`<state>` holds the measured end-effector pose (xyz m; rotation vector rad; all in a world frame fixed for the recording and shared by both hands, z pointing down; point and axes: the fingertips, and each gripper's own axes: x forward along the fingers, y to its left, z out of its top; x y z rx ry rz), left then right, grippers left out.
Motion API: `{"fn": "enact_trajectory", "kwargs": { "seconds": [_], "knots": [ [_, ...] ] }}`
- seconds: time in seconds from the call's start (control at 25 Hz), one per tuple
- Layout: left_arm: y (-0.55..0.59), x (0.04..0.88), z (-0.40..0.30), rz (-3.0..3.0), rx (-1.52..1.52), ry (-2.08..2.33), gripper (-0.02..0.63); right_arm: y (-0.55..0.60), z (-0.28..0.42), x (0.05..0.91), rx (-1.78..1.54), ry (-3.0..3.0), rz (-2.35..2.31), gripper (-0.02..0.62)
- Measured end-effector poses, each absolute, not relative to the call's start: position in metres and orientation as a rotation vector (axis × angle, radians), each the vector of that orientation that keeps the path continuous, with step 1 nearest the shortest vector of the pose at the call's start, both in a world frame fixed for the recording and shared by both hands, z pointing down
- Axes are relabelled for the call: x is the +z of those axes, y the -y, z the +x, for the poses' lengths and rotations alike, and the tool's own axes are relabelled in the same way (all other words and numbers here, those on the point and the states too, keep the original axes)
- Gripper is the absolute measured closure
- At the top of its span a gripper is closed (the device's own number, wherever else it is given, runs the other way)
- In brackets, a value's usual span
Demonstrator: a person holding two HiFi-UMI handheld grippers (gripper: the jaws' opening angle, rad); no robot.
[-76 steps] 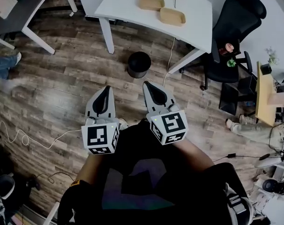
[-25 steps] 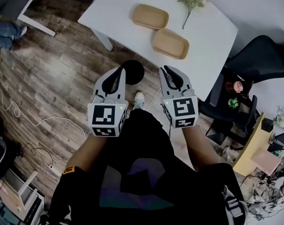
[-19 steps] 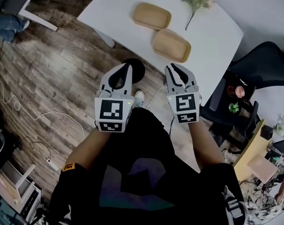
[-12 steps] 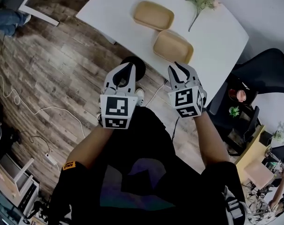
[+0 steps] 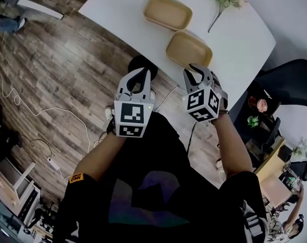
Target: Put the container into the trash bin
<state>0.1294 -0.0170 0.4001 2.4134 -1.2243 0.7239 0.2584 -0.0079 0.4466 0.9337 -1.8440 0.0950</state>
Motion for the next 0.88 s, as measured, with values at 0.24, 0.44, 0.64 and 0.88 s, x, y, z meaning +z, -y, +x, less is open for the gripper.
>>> {"fn": "enact_trajectory", "kwargs": {
  "seconds": [0.24,0.44,0.64,0.88],
  "knots": [
    [0.014,0.411,0.123,2.399,0.727,1.201,0.598,0.007,0.259,0.461,0.087,1.785,0.861,0.517],
    [0.013,0.413,0.114,2.413,0.724,1.175,0.597,0.005,0.261,0.465,0.055,1.713,0.86,0.558],
    [0.015,0.409,0.104,2.432,0.709,1.153,0.598,-0.003,0.258,0.455,0.065,1.677,0.887,0.566],
    [0.01,0.409,0.094,2.446,0.686,1.124,0.598,-0.021,0.237,0.426,0.106,1.703,0.963,0.568]
  ]
}}
